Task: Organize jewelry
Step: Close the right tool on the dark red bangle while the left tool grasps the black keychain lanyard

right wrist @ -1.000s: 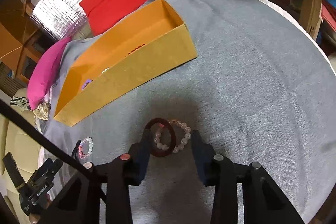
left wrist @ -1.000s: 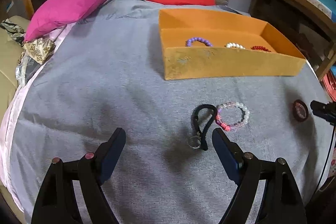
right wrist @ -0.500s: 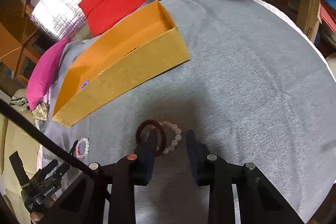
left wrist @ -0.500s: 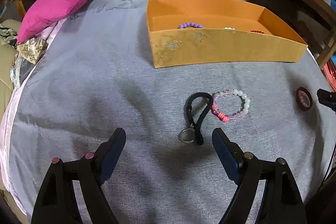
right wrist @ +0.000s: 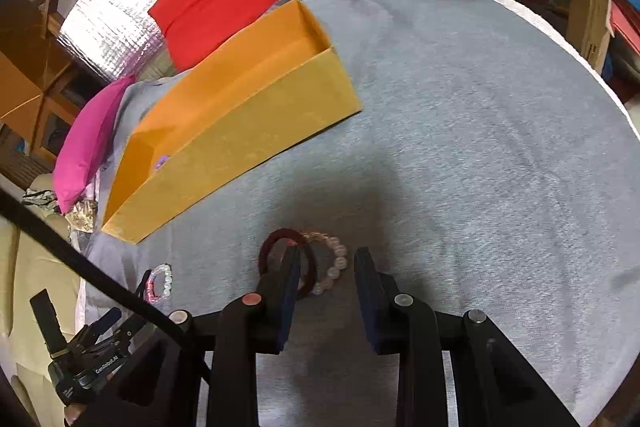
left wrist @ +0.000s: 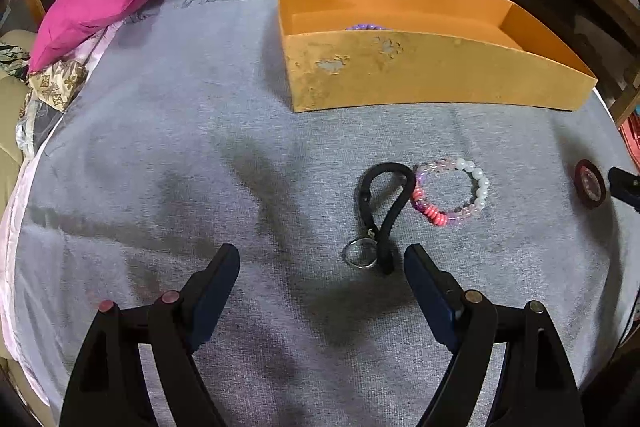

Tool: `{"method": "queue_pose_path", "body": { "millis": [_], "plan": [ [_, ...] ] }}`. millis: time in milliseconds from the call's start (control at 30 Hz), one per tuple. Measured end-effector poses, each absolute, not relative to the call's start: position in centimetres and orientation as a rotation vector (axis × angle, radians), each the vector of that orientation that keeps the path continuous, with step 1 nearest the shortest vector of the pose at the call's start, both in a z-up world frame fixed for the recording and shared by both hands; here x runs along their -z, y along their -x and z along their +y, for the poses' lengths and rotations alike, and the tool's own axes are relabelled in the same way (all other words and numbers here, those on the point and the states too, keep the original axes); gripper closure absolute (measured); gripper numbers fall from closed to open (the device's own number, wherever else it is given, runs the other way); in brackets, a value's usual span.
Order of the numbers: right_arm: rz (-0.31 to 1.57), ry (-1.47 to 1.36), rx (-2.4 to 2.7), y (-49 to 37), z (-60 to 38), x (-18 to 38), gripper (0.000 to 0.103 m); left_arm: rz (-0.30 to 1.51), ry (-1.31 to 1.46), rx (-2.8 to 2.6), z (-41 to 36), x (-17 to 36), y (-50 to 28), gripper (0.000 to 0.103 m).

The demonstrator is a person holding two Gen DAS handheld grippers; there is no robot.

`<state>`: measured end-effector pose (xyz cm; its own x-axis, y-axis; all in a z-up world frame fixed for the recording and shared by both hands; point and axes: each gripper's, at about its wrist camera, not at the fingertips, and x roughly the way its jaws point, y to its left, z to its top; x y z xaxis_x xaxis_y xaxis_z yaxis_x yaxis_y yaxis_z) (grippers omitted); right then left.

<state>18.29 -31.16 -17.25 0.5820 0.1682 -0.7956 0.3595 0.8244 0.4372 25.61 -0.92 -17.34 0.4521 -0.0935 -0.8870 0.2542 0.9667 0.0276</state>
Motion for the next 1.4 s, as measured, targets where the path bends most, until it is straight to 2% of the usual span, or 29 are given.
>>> {"method": "queue_pose_path", "body": {
  "millis": [333,400,500,767,833,1033,1133,1200,1300,1400],
  "plan": [
    [0.974,-0.579,0.121,-19.7,-29.6,18.3,0.073,1.098,-0.095,0.261,0.0,17.6,-26.1,0.019],
    [0.97,-0.525,0.141,-19.8,-28.9,18.1,0.073,1.095,-0.092,0.274,0.1,17.6,-26.1,0.022],
    [0.97,-0.47,0.153,-20.0,-28.1,17.9,0.09,1.099,-0.083,0.283,0.0,17.7,-25.7,0.037],
    [0.935,-0.437,0.16,-19.6,-27.8,17.1,0.09,1.073,-0.065,0.269,0.6,17.8,-26.2,0.061],
    [0.93,-0.446,0.16,-19.5,-28.3,17.1,0.09,1.067,-0.069,0.267,0.7,17.8,-26.3,0.064],
    [0.93,-0.518,0.133,-19.3,-29.6,17.2,0.09,1.066,-0.087,0.246,-0.4,18.1,-27.7,0.064],
    [0.939,-0.56,0.118,-19.3,-30.1,17.3,0.089,1.064,-0.093,0.236,-1.2,18.4,-28.1,0.058],
    [0.932,-0.575,0.114,-19.3,-30.4,17.4,0.088,1.056,-0.097,0.231,-1.6,18.4,-28.3,0.058],
    [0.944,-0.583,0.119,-19.5,-30.7,17.8,0.079,1.048,-0.095,0.23,-1.8,18.6,-28.2,0.058],
    [0.956,-0.575,0.126,-19.9,-30.5,18.2,0.078,1.034,-0.099,0.218,-2.0,18.6,-28.2,0.064]
  ]
}}
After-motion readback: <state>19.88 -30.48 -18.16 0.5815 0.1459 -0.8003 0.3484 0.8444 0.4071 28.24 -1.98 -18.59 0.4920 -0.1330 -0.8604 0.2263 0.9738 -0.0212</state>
